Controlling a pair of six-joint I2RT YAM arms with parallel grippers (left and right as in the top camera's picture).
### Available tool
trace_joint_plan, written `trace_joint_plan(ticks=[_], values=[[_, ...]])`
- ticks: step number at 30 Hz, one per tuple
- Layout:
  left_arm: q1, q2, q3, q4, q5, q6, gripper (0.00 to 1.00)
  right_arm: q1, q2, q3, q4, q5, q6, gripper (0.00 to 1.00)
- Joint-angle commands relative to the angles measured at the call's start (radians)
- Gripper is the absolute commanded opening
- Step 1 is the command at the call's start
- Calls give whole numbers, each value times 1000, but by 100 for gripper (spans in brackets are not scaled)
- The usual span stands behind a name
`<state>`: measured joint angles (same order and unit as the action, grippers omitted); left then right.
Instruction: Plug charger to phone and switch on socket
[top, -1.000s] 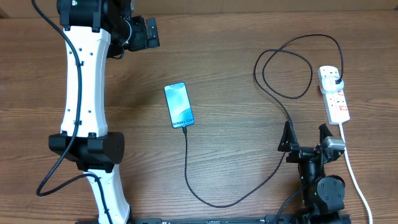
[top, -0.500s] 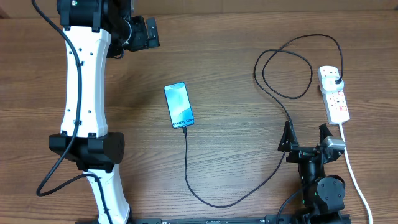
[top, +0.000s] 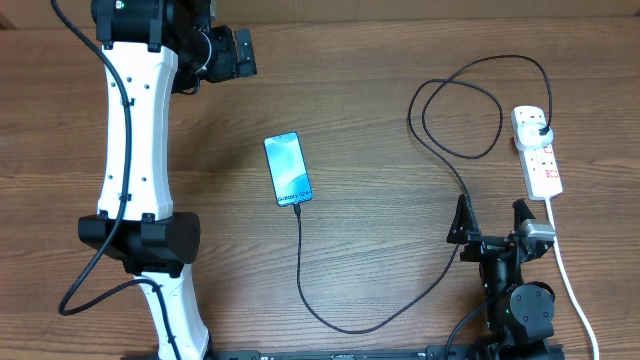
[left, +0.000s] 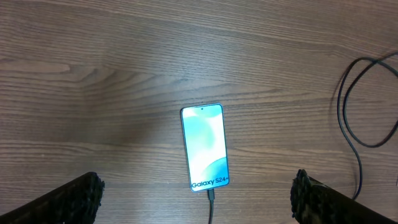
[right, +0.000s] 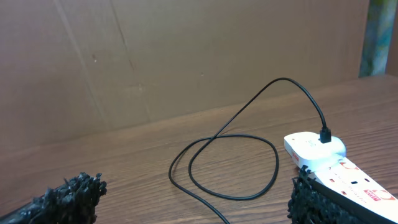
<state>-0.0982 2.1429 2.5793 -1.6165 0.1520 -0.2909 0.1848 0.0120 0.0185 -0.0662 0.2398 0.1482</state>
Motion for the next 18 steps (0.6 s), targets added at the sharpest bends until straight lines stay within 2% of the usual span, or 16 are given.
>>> trace_joint_plan(ticks=[1, 10, 18], values=[[-1, -21, 19, -2, -6, 7, 100, 6, -9, -11, 10, -2, -8, 100], [-1, -25, 19, 7, -38, 7, 100, 6, -9, -11, 10, -2, -8, 100], [-1, -31, 19, 80, -40, 7, 100, 6, -9, -11, 10, -2, -8, 100]])
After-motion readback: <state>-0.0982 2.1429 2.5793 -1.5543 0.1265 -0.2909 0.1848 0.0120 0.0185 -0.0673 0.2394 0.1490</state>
